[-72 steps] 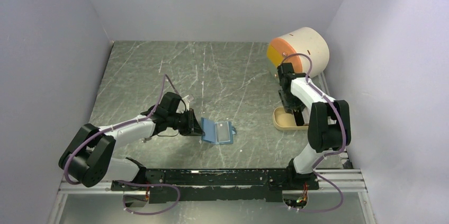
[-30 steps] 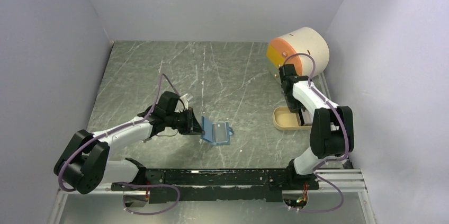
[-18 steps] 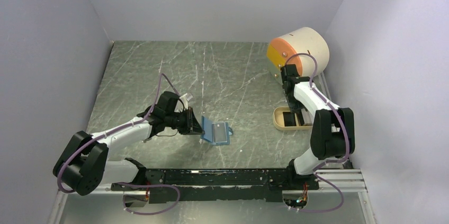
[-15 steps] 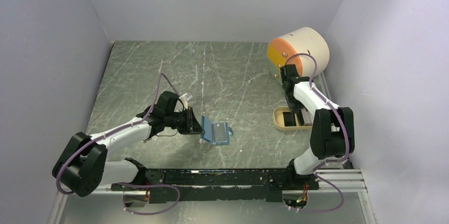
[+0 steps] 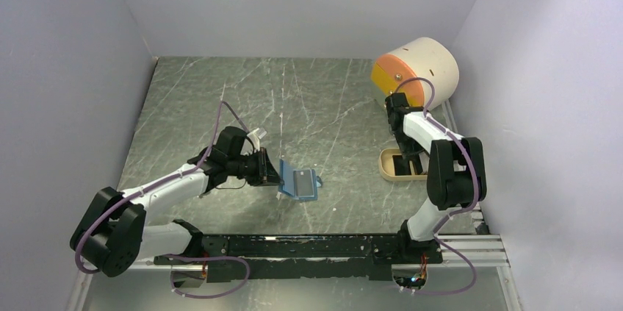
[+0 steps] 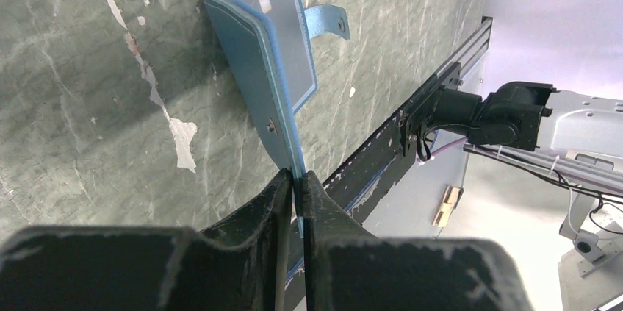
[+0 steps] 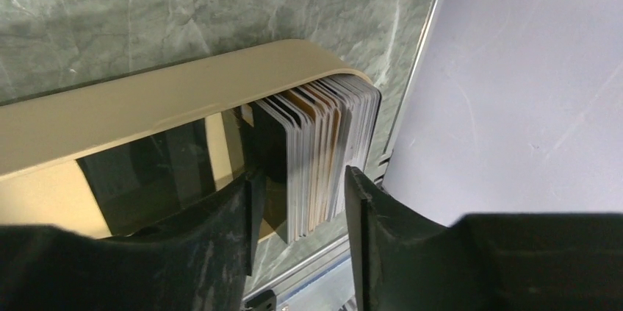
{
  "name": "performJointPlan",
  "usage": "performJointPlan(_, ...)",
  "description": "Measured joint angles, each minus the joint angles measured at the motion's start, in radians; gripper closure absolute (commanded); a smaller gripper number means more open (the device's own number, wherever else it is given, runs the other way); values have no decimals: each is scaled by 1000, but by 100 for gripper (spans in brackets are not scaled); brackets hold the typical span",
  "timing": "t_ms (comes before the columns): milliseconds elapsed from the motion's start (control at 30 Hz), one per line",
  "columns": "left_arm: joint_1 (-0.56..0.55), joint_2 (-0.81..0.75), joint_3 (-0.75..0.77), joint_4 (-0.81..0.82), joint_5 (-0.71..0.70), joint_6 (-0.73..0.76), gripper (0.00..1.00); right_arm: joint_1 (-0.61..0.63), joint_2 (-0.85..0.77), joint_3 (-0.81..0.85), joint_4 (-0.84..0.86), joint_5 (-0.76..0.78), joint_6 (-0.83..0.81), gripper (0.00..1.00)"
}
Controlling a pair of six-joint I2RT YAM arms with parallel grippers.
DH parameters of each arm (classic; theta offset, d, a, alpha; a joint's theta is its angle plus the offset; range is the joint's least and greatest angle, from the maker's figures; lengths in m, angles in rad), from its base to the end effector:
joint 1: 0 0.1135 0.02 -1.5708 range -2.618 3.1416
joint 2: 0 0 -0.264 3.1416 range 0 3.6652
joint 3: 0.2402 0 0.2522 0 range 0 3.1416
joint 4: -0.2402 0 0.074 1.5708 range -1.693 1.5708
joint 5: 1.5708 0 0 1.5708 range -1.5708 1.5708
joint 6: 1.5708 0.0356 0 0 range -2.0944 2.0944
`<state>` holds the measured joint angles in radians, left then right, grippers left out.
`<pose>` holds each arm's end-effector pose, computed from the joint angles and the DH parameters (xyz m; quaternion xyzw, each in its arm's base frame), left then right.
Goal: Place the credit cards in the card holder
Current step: Pick up the credit card from the storage box.
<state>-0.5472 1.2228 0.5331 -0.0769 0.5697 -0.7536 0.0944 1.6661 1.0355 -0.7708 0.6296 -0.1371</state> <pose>0.1881 -0.1371 0.1800 0.0184 0.8898 -0.4332 0.1423 0.2963 0.0070 0.1790 -0.0834 0.9441 -0.3102 0.0738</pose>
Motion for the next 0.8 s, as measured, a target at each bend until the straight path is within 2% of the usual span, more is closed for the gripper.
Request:
performJointPlan(200, 0, -10, 0, -2, 0, 7, 85, 0, 3, 0, -6, 12, 7, 70)
performJointPlan(800, 0, -10, 0, -2, 0, 10, 85, 0, -18, 17, -40, 14, 27, 81)
